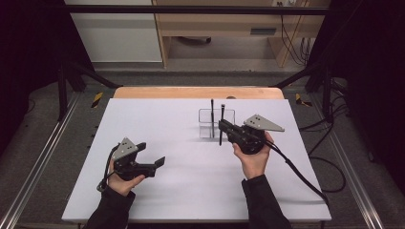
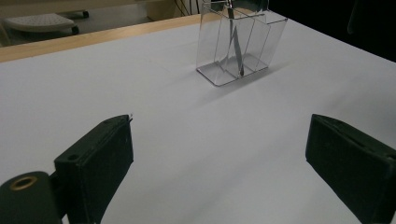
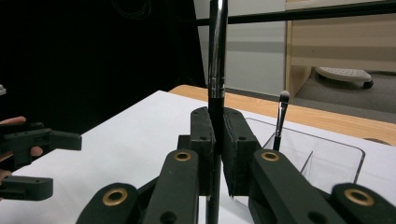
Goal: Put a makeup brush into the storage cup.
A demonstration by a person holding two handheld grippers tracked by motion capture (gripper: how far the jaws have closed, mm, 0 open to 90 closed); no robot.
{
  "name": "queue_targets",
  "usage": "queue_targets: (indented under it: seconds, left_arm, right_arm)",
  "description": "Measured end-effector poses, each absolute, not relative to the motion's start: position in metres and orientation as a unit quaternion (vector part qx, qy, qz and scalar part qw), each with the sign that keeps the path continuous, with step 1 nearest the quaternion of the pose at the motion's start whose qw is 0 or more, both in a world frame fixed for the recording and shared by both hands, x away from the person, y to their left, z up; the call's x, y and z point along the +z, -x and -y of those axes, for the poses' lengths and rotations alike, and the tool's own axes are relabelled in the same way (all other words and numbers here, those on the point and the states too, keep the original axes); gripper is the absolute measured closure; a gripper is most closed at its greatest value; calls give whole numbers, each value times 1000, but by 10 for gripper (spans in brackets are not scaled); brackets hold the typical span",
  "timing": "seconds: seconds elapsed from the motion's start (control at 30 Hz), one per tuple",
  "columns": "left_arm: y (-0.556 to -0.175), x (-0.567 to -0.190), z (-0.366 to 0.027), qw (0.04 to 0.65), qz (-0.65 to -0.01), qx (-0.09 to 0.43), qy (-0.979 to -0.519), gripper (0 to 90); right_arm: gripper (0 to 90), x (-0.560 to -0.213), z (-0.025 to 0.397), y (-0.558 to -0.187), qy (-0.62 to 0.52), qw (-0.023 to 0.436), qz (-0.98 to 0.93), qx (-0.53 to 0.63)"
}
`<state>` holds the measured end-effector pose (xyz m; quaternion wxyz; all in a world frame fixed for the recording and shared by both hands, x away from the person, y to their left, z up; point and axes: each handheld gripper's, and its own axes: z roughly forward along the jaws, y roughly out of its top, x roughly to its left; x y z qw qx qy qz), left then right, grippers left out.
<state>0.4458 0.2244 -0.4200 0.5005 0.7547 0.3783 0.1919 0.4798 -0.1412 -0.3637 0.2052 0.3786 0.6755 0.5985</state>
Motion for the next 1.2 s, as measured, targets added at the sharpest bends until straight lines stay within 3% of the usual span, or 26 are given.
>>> queue_targets:
  seconds: [1.2]
  left_arm:
    - [-450, -423, -227, 485, -382, 201, -760, 67]
  right_arm:
    - [844, -346, 131, -528, -403, 239, -650, 598]
